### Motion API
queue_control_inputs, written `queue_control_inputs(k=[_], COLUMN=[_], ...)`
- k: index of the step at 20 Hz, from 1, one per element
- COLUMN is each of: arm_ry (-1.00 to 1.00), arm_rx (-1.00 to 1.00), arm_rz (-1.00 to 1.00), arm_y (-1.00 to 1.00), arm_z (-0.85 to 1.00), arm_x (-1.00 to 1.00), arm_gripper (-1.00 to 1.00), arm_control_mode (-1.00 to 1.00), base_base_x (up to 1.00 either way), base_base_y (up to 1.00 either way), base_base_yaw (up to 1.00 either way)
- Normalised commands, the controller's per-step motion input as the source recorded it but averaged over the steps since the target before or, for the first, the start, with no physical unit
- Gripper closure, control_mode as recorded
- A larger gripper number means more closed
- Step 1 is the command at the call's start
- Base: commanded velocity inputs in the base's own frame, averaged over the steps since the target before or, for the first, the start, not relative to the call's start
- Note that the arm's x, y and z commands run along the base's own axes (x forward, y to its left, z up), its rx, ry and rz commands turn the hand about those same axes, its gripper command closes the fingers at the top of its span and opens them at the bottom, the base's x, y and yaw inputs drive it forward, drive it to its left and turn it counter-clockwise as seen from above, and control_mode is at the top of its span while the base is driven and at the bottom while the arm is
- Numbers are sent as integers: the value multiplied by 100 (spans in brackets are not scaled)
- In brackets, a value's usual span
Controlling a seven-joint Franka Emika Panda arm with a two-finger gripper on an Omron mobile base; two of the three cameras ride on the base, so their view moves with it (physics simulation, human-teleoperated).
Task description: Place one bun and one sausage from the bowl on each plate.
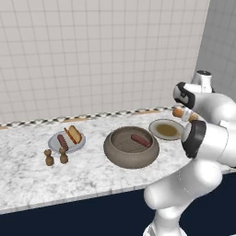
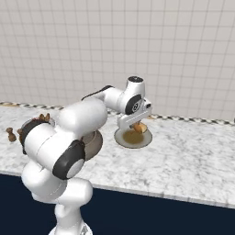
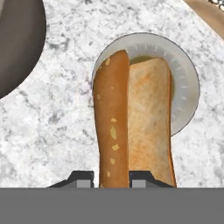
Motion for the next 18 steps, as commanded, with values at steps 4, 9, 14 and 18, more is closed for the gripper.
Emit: queue_control_inputs(k=[4, 9, 14, 18], arm_ry=[-2, -2, 0, 0], arm_rx=[2, 1, 0, 0], arm_rz=[7, 3, 7, 3], arm_y=[0, 0, 0, -1], arm_z=[-51, -59, -63, -31], arm_x=[45, 35, 58, 18], arm_gripper=[100, 100, 100, -100], arm_control_mode=[-100, -100, -100, -100], base_base_x=[0, 0, 0, 0], base_base_y=[0, 0, 0, 0], base_base_yaw=[0, 0, 0, 0])
